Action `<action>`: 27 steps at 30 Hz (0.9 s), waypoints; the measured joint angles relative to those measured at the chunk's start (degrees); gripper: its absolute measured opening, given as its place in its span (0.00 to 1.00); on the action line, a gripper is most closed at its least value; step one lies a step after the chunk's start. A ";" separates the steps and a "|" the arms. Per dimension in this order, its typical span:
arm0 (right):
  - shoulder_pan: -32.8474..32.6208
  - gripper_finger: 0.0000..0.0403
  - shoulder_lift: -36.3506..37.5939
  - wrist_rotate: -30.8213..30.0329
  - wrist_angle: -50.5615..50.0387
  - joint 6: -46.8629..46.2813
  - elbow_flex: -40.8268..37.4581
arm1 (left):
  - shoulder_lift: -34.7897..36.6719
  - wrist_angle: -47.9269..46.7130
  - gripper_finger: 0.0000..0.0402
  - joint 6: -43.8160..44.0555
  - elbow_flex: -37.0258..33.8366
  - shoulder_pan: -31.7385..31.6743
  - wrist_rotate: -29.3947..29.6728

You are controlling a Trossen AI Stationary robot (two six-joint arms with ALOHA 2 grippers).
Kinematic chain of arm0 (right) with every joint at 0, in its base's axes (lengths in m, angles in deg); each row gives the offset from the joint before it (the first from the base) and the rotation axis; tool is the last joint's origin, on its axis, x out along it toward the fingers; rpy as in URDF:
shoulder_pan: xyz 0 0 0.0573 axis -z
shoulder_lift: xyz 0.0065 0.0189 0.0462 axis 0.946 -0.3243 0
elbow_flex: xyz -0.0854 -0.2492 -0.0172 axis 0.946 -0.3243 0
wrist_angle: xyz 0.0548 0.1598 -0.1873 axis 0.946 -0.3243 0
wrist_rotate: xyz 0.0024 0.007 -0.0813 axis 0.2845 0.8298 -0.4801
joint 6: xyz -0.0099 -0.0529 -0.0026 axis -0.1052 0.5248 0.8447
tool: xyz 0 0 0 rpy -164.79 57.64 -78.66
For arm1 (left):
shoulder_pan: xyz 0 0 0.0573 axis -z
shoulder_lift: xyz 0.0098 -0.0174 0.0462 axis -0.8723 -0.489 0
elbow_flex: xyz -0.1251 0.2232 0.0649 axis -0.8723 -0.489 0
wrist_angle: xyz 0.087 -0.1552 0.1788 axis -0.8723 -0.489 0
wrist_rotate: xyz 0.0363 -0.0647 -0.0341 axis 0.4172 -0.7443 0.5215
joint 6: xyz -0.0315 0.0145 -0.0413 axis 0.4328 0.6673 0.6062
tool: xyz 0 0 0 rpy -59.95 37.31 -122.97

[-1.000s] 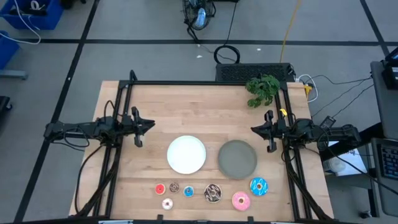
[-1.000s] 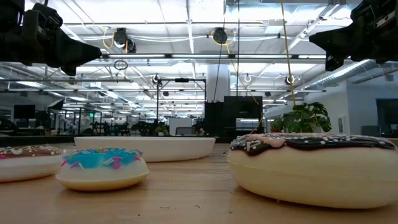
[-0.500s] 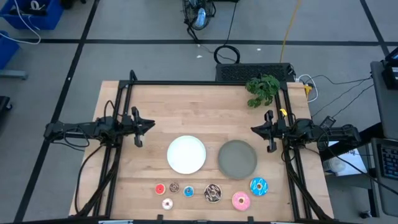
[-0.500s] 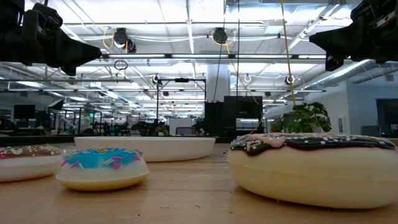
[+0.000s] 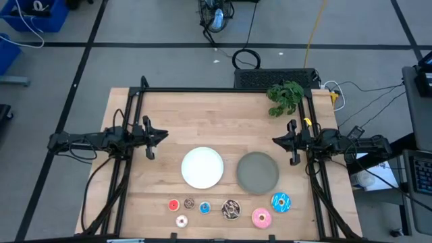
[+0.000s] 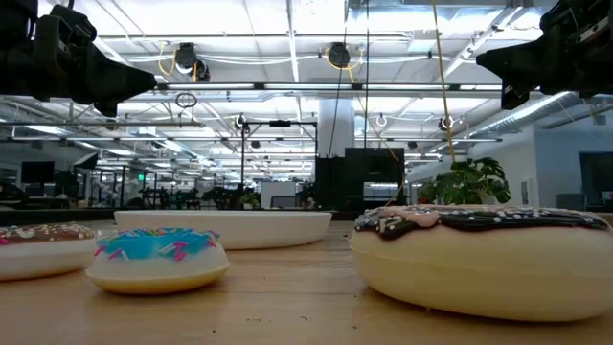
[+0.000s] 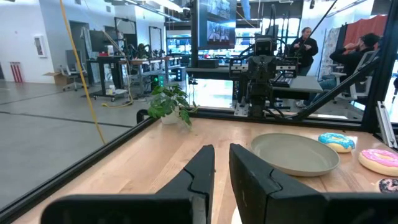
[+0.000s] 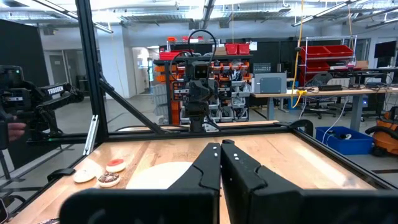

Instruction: Pick & Place donuts

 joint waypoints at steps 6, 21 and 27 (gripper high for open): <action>0.00 0.00 0.00 -0.02 0.90 0.01 0.00 | -0.01 0.00 0.14 0.00 0.00 0.00 0.00; 0.00 0.00 0.00 -0.02 1.29 -0.01 0.02 | 0.01 5.22 0.14 1.71 0.13 0.02 -2.34; -0.02 0.00 0.00 -0.02 1.28 -0.01 0.02 | -4.41 -1.12 0.14 -3.65 7.02 4.36 -4.59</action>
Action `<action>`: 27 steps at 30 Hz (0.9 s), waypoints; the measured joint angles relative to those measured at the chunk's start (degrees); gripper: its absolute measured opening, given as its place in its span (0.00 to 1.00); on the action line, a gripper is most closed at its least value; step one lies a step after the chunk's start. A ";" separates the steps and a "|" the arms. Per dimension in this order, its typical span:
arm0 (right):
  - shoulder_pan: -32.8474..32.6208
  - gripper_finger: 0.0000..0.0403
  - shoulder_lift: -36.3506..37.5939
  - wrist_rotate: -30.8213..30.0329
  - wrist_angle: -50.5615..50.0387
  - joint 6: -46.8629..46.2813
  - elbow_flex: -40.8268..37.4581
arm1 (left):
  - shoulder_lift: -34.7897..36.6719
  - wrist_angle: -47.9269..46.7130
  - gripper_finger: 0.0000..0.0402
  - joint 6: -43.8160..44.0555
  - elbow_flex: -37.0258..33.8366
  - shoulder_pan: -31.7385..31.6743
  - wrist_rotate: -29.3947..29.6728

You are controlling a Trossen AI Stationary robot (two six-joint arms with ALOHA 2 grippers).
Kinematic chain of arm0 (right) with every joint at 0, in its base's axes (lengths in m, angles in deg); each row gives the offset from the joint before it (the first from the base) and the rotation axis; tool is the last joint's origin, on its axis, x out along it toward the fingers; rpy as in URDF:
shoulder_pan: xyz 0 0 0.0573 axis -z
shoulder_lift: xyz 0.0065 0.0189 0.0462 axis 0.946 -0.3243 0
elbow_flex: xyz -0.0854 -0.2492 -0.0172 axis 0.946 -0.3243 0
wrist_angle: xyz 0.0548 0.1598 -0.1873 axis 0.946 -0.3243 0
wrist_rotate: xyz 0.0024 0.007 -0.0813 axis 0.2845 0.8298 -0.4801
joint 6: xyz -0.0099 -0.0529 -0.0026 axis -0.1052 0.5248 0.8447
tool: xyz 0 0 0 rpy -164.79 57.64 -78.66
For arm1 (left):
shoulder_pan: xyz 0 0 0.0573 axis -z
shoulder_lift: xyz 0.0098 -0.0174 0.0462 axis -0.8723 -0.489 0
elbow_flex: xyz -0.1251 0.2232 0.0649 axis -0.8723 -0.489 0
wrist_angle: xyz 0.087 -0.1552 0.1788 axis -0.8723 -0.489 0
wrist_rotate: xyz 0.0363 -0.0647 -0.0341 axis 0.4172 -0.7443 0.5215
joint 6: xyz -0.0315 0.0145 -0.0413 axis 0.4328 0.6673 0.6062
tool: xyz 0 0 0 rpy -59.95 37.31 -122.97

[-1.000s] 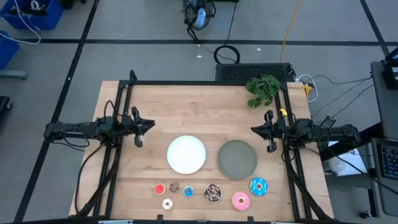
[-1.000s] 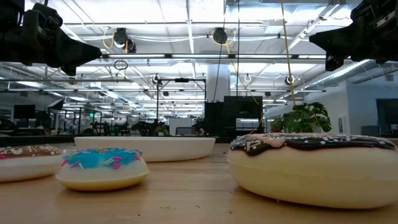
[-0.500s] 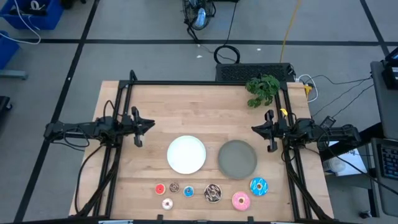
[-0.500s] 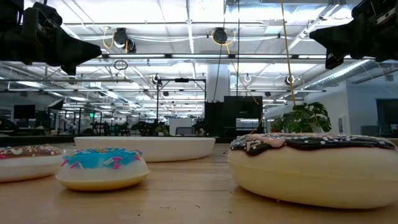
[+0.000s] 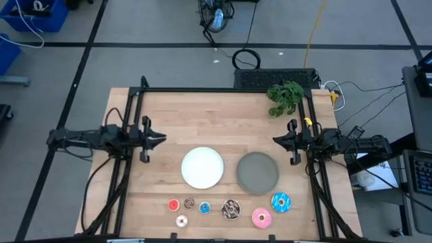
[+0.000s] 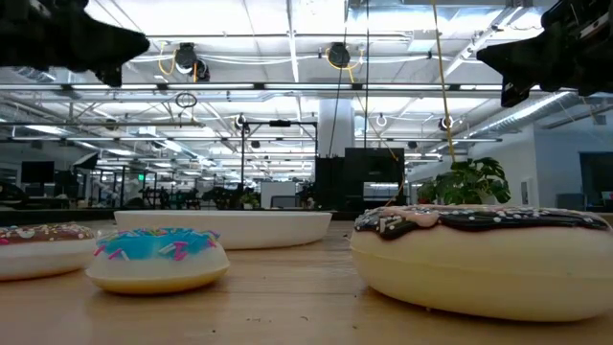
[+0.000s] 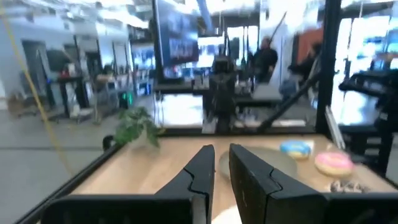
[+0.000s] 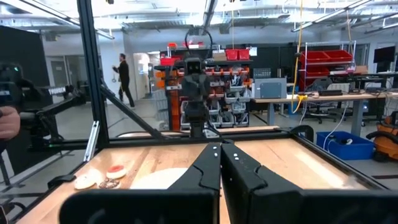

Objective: Pick & Place donuts
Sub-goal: Put the small orange donut on the white plate

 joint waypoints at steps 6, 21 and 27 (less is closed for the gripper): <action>0.00 0.00 -0.36 0.00 -5.68 -0.02 0.04 | -16.22 -16.48 0.14 3.73 16.10 7.27 13.05; 0.00 0.00 -4.53 0.00 -3.01 1.51 0.04 | -48.63 -63.02 0.14 26.56 57.31 20.95 26.61; 0.00 0.00 -4.87 -0.01 3.46 1.51 0.02 | -54.52 -76.56 0.14 42.16 61.71 23.95 16.73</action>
